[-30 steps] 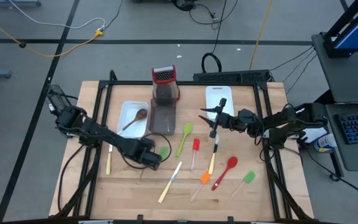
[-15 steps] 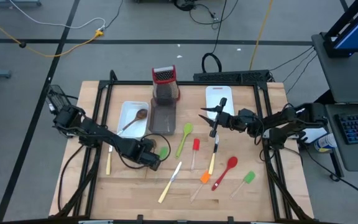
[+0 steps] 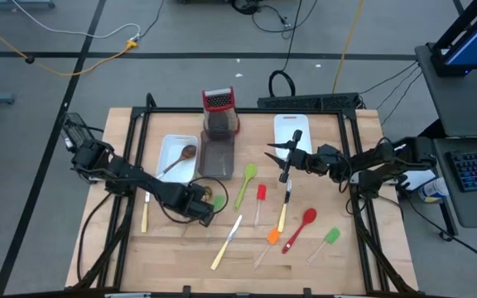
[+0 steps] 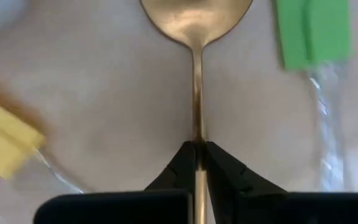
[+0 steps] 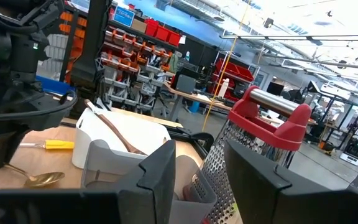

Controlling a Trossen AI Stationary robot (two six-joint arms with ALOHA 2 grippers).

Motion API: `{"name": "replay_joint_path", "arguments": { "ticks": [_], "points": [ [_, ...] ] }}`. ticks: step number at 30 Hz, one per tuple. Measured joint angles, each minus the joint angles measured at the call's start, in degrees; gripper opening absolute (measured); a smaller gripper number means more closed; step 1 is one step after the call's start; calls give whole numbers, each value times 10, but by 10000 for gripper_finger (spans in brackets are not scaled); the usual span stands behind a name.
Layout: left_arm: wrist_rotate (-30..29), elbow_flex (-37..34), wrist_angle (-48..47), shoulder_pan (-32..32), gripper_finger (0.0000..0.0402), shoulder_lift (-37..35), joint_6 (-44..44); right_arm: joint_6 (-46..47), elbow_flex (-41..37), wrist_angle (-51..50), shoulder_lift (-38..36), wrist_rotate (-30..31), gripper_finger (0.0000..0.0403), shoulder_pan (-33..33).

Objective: Pick & Place Kitchen Items
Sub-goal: Put the golden serving spoon into the left white bin

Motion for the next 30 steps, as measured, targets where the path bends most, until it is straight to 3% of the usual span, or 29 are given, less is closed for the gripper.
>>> {"name": "replay_joint_path", "arguments": {
  "ticks": [13, 20, 30],
  "points": [
    [21, 10, -20, 0, 7, -113, -15, 0, 0, -1, 0, 0, 130, 0],
    [-12, 10, -32, 5, 4, -177, -23, 0, 0, 0, 0, 0, 130, 0],
    [-19, 10, -158, 72, 5, -261, 22, 0, 0, -2, 0, 0, 130, 0]
  ]
}}
